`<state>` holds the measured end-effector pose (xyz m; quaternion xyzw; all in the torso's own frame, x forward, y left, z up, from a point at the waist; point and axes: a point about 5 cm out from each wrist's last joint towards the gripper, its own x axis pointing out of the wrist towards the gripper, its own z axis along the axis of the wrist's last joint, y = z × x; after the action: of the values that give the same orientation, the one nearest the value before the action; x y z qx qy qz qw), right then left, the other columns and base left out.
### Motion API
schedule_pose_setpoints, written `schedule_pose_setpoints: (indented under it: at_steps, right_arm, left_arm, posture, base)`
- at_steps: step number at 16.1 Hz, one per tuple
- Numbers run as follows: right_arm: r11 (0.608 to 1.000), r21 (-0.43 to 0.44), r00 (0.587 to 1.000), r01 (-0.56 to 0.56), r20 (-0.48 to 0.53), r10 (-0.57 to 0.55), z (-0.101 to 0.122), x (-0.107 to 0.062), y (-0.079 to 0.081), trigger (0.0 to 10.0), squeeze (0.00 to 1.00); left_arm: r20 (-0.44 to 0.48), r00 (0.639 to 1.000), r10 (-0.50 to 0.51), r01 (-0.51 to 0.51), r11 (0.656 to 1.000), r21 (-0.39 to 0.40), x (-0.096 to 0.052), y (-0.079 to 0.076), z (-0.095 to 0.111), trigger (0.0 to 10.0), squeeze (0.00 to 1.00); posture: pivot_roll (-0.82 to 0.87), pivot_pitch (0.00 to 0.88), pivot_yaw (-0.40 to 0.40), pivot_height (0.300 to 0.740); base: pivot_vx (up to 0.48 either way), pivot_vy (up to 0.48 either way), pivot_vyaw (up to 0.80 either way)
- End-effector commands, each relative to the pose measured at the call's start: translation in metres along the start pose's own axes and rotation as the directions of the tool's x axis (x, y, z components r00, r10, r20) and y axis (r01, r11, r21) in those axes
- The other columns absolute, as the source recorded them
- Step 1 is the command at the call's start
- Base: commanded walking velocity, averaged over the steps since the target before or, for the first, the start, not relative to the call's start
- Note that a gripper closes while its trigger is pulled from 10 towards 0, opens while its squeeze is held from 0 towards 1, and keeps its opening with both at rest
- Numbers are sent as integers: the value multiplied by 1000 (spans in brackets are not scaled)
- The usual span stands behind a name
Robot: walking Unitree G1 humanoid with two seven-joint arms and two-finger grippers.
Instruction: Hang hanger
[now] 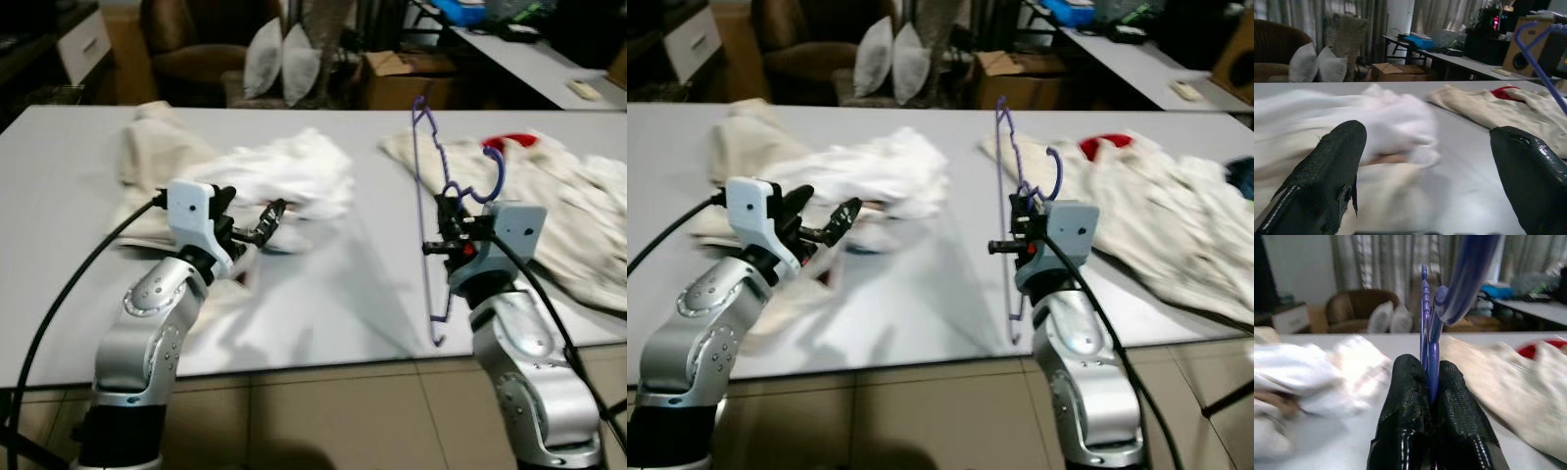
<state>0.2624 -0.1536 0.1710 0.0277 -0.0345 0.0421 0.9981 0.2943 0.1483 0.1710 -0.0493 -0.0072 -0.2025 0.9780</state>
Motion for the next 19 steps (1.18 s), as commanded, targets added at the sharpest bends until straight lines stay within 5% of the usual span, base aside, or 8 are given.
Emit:
schedule_pose_setpoints:
  at_steps: [1,7,17,19]
  right_arm:
    - [1000,-12,1000,5,5,-5,6,1,-3,10000,0]
    - [998,-58,999,-22,-26,21,2,2,-3,10000,0]
    - [993,-96,996,-74,-57,69,-4,4,-2,10000,0]
    - [994,-86,996,-66,-61,61,-7,3,-1,10000,0]
  left_arm:
    - [-9,1000,-9,9,1000,5,2,-5,-1,10000,86]
    - [-41,999,0,2,999,53,8,-7,-7,10000,94]
    - [-29,998,50,-49,998,28,12,-7,-12,10000,86]
    - [-16,999,30,-29,998,52,13,-9,-10,10000,0]
  posture:
    - [-224,0,2,740]
    - [-204,0,5,740]
    - [-206,0,-20,740]
    - [-200,0,-18,740]
  base:
    - [0,-480,0]
    - [0,-480,0]
    - [0,-424,0]
    - [0,0,0]
